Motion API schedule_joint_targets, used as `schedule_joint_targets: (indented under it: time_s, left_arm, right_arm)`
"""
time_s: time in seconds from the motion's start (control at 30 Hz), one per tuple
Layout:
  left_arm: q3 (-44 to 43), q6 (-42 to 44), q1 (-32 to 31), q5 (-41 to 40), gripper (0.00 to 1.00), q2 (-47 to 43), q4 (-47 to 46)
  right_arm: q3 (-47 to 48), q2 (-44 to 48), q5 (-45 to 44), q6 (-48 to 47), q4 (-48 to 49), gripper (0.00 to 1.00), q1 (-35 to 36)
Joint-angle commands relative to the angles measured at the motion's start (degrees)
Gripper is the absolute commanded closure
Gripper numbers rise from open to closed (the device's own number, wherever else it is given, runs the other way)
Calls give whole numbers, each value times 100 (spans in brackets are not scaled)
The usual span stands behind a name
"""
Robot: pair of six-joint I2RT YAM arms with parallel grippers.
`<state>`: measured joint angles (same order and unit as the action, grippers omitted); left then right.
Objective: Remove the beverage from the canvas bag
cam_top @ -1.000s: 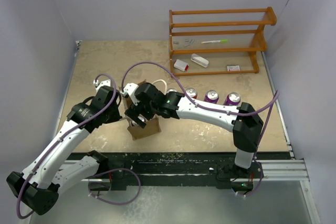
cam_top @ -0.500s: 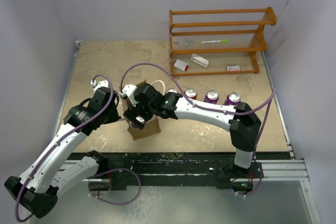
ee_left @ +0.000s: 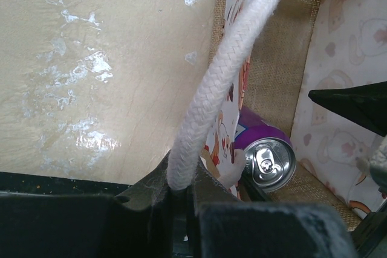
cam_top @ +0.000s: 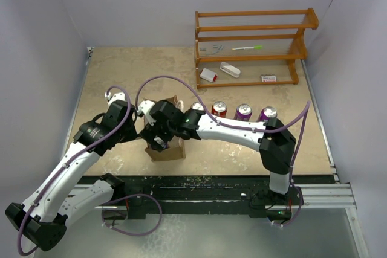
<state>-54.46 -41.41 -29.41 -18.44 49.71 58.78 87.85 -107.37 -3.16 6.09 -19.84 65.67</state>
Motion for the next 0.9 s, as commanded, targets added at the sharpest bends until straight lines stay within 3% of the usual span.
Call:
schedule_joint_targets:
  time_s: [0.0,0.37,0.87]
  left_arm:
    - [34,-43,-31,-46,100,-40,-97]
    - [32,-52,-47,-46,100,-63,-96]
    - [38,-60,-58,-55,100,-48,-97]
  right_arm:
    - [193,24,-160,48,-554,0,60]
    - [-215,800,43,176,36,0,51]
    - [-137,224,484,-96,-141,0,64]
